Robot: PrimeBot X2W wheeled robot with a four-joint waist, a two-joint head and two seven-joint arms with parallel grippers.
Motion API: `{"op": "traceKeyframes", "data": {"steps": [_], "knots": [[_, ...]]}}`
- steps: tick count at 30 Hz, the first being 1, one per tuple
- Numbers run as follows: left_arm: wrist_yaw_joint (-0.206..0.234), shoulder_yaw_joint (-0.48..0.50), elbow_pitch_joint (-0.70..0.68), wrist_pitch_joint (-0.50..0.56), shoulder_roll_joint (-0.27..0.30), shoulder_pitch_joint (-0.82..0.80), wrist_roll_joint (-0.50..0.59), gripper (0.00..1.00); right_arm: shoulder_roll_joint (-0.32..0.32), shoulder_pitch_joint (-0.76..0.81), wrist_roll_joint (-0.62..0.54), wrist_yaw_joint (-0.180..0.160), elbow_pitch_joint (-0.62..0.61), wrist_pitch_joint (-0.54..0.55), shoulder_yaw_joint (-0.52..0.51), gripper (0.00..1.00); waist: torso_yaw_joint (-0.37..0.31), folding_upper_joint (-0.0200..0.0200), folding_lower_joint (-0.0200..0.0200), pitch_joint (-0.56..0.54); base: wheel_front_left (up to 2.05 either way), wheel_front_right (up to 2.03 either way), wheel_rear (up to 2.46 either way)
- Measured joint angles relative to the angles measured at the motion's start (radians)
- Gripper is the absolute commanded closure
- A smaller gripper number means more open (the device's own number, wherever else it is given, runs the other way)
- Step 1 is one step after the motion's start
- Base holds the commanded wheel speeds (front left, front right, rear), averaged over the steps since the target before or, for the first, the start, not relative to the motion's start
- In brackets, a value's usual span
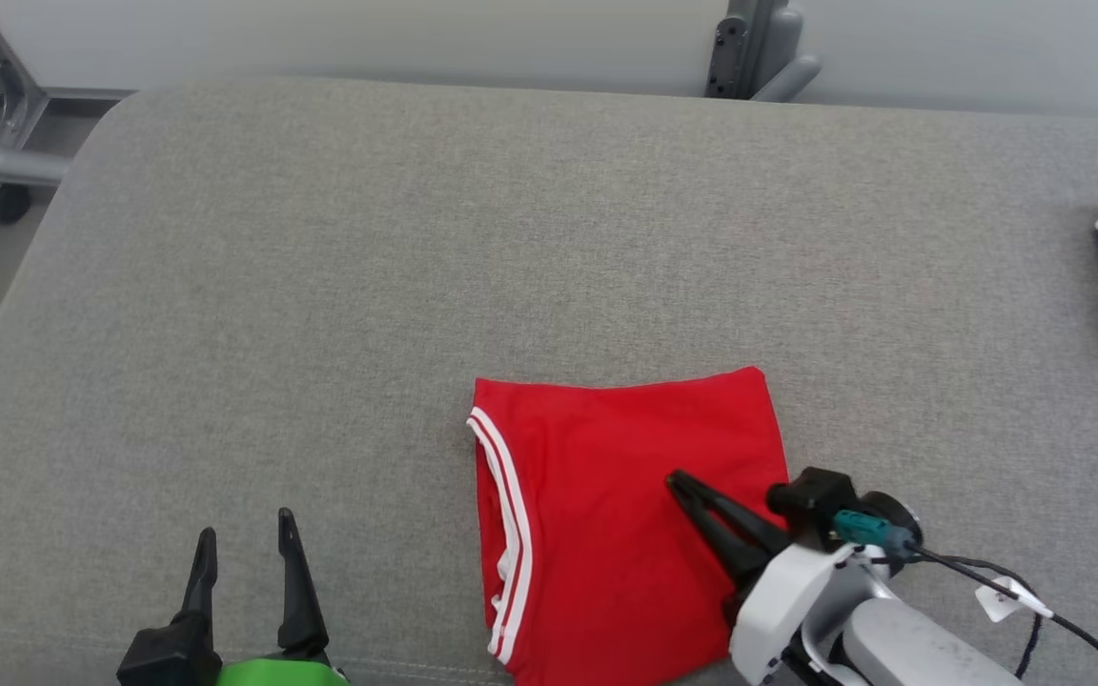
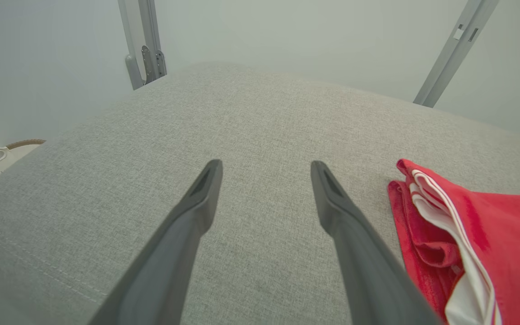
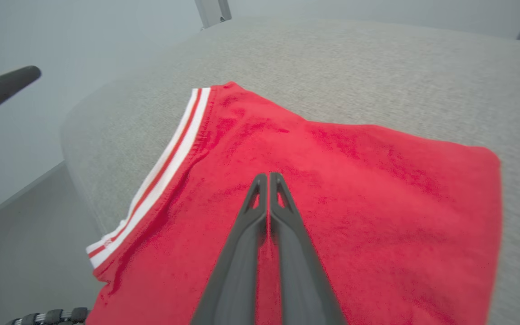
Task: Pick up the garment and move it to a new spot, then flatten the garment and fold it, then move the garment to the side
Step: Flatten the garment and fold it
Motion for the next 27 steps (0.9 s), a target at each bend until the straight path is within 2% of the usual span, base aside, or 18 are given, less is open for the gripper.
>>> {"op": "traceKeyframes", "data": {"steps": [1, 2, 3, 8, 13, 19, 27], "knots": [[-0.001, 0.009, -0.005, 0.000, 0.000, 0.006, 0.008, 0.00, -0.011, 0.015, -0.014, 0.000, -0.016, -0.001, -0.033, 0.51, -0.009, 0.0000, 0.0000, -0.007, 0.00, 0.00, 0.00], [-0.002, 0.020, -0.008, 0.000, 0.000, 0.013, 0.014, 0.00, -0.023, 0.031, -0.025, 0.000, -0.030, -0.001, -0.066, 0.06, -0.019, 0.0000, 0.0000, -0.015, 0.00, 0.00, 0.00], [-0.004, 0.029, -0.010, 0.000, 0.000, 0.020, 0.017, 0.00, -0.034, 0.047, -0.037, 0.000, -0.046, -0.001, -0.097, 0.00, -0.029, 0.0000, 0.0000, -0.022, 0.00, 0.00, 0.00], [-0.027, 0.059, -0.014, 0.000, 0.000, 0.050, 0.046, 0.00, -0.054, 0.140, -0.094, 0.000, -0.102, -0.003, -0.276, 0.00, -0.084, 0.0000, 0.0000, -0.057, 0.00, 0.00, 0.00], [-0.044, 0.078, -0.014, 0.000, 0.000, 0.071, 0.066, 0.00, -0.048, 0.224, -0.156, 0.000, -0.102, -0.012, -0.424, 0.00, -0.130, 0.0000, 0.0000, -0.090, 0.00, 0.00, 0.00], [-0.056, 0.091, -0.013, 0.000, 0.000, 0.087, 0.082, 0.00, -0.022, 0.283, -0.253, 0.000, -0.050, -0.044, -0.532, 0.00, -0.162, 0.0000, 0.0000, -0.122, 0.00, 0.00, 0.00], [-0.075, 0.093, -0.015, 0.000, 0.000, 0.091, 0.084, 0.00, 0.039, 0.304, -0.300, 0.000, -0.022, -0.064, -0.622, 0.00, -0.157, 0.0000, 0.0000, -0.140, 0.00, 0.00, 0.00]]}}
